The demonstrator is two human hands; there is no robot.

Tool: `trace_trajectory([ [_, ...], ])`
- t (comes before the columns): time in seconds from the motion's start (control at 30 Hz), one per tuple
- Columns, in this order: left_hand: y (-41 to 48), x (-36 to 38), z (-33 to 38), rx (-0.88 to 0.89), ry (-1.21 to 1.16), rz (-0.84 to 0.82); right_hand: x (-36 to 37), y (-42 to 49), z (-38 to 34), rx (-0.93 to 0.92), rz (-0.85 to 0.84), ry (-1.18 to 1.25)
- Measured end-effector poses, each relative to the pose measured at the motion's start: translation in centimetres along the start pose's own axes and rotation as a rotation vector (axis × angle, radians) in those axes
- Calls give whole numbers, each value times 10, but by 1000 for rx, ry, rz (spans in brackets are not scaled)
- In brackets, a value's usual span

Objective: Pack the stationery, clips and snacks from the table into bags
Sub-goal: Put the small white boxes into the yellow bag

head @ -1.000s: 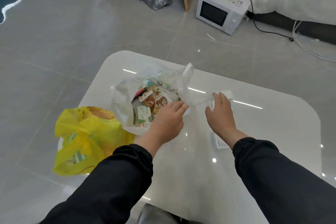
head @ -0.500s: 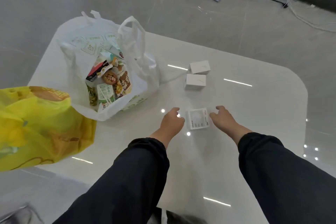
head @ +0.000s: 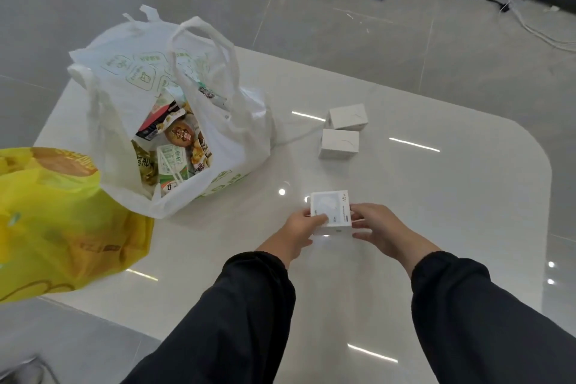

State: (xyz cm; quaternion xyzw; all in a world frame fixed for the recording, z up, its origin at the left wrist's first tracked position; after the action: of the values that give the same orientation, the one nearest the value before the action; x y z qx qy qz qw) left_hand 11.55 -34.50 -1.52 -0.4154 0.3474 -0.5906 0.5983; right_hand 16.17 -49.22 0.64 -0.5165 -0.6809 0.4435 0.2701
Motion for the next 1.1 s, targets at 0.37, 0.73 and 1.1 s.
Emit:
trace_trajectory([
  [0.37,-13,-79,36,134,-112,164,15,11,-140,-672,496,-857],
  [0.73,-23,-108,37,155,-59,264,45,58,-137,-636,438,-1472],
  [1.1,-49,-106,33,140,-9,263,45,17,-104,-518,314,-1135],
])
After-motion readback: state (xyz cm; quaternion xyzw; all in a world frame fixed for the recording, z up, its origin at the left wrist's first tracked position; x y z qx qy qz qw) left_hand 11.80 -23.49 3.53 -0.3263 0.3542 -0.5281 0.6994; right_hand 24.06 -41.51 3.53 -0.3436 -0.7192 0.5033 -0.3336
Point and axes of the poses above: each hand's wrist, its own y-axis towards the middle knuckle, its own x-axis out of the palm, z = x × y, the point moved 7 cm from there along y, towards the middle knuckle, and after that the axes turned 1 degree about y, right-handed, at the moved point
